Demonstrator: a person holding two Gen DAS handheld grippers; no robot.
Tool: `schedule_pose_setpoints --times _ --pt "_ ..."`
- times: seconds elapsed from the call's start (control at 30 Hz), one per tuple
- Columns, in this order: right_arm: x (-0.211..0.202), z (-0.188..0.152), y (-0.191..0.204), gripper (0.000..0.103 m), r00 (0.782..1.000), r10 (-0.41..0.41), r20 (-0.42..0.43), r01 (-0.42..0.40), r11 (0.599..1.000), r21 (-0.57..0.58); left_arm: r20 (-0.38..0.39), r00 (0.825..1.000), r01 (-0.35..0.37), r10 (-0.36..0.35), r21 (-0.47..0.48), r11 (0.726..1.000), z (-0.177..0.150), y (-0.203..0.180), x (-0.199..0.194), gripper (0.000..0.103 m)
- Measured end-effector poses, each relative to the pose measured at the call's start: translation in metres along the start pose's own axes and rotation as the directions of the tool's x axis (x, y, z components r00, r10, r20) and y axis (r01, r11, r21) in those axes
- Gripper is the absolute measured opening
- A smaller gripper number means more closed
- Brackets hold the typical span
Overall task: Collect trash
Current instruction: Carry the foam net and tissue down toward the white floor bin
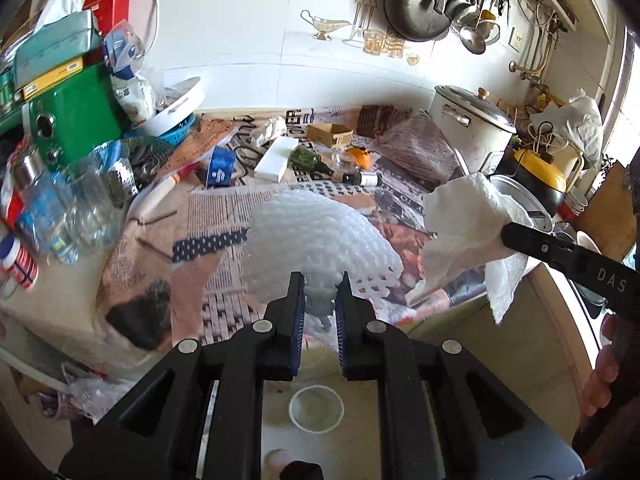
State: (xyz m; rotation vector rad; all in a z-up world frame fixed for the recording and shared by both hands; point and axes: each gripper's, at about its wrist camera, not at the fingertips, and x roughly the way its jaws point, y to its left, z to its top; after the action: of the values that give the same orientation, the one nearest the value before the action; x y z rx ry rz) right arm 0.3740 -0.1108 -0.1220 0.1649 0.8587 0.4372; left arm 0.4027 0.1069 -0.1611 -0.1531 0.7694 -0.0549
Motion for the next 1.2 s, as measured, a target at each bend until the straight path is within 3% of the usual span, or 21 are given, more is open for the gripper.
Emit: schedule_pose_setpoints --times 0.3,0.63,0.87,1.0,1.2 --pt "-0.038 -0.055 -0.032 0.006 0.997 0.056 -0.055 -0.06 0.995 -0.085 -0.036 0.998 -0.058 0.057 -0.042 0.997 -0.069 -0.071 -0.019 0.013" --pt "-0.036 -0.105 -0.079 0.006 0.984 0.071 -0.163 -0.08 0.995 -0.051 -0.161 0.986 -0.069 0.049 -0.119 0.991 -0.138 -0.114 0.008 0.013" --pt "0.013 -0.151 -0.103 0.006 0.965 0.058 -0.257 -0.06 0.998 -0.003 -0.278 0.959 -0.094 0.054 -0.133 0.987 -0.194 -0.102 0.066 0.013" --pt "0.057 -0.184 -0.115 0.006 0.949 0.057 -0.311 -0.051 0.998 0.027 -0.337 0.94 -0.115 0.061 -0.142 0.983 -0.229 -0.082 0.107 0.013" --pt "0.141 -0.24 -0.124 0.006 0.924 0.044 -0.379 -0.02 0.998 0.067 -0.376 0.925 -0.121 0.059 -0.144 0.982 -0.285 -0.041 0.17 0.013"
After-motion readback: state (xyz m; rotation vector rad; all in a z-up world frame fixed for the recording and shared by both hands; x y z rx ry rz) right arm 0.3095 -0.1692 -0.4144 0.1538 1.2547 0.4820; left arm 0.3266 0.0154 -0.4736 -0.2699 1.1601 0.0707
